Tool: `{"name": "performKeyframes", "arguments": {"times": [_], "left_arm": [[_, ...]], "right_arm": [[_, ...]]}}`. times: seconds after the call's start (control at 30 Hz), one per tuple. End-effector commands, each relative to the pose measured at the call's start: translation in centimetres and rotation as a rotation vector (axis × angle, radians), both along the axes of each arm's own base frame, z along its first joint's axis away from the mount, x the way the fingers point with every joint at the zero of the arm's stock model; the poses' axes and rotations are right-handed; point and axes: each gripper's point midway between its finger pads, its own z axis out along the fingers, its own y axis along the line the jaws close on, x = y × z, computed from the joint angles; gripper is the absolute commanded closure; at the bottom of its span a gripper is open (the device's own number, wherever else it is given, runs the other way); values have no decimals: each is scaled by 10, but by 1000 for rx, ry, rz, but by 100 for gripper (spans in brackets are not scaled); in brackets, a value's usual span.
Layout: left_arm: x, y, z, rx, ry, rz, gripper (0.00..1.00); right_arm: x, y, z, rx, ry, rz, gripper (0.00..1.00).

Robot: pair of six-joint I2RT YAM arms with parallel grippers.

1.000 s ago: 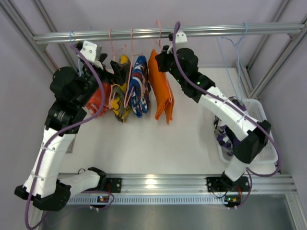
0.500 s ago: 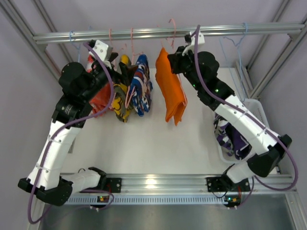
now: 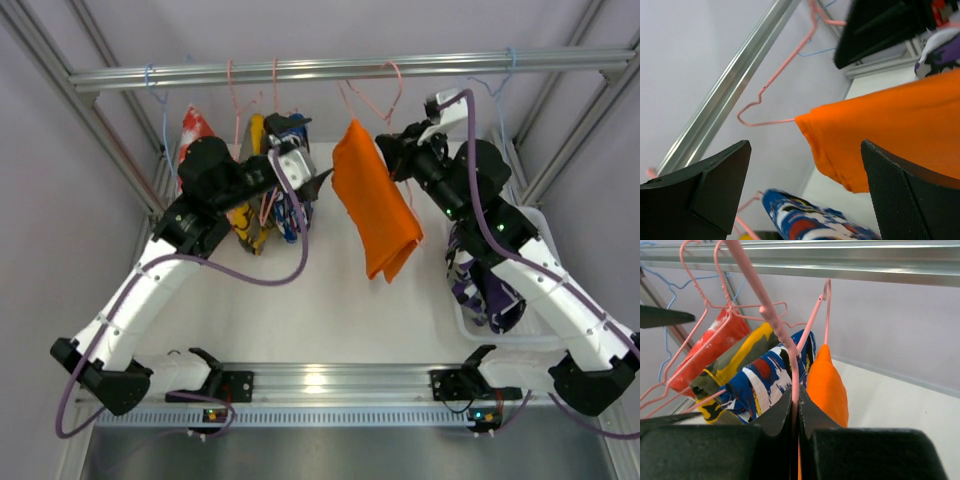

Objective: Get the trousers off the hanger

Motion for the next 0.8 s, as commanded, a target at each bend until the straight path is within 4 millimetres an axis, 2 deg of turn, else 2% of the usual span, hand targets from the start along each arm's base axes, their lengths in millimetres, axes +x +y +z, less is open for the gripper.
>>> {"name": "performKeyframes", "arguments": {"times": [0.0, 0.03, 0.07, 0.1, 0.13, 0.2, 0.27, 0.33, 0.37, 0.47, 0.77], "left_arm": [[-6, -22, 8, 164, -392, -39, 4], [-9, -27, 17, 167, -491, -33, 5], [-7, -32, 6, 181, -507, -20, 5], [-14, -44, 5, 182, -543, -39, 5], [-17, -46, 15, 167, -606, -19, 5], [-22, -58, 9, 173, -646, -35, 5], [-28, -63, 18, 144, -704, -28, 5], [-33, -70, 16, 134, -722, -47, 5], [-38, -72, 23, 107, -747, -46, 5], [-42, -79, 18, 114, -784, -55, 5], [-38, -102, 21, 118, -849, -53, 6]], "right_arm": [[-30, -21, 75, 132, -205, 30, 100], [-34, -20, 68, 113, -183, 44, 100], [-36, -21, 68, 111, -180, 50, 100], [-38, -22, 68, 110, -182, 56, 100], [-43, -24, 68, 107, -183, 63, 100], [-47, -24, 66, 100, -178, 76, 100], [-54, -27, 64, 95, -165, 84, 100], [-60, -31, 62, 91, -163, 92, 100], [-62, -31, 58, 85, -152, 94, 100], [-70, -34, 53, 84, -146, 110, 100], [-98, -33, 52, 75, -157, 215, 100]]}}
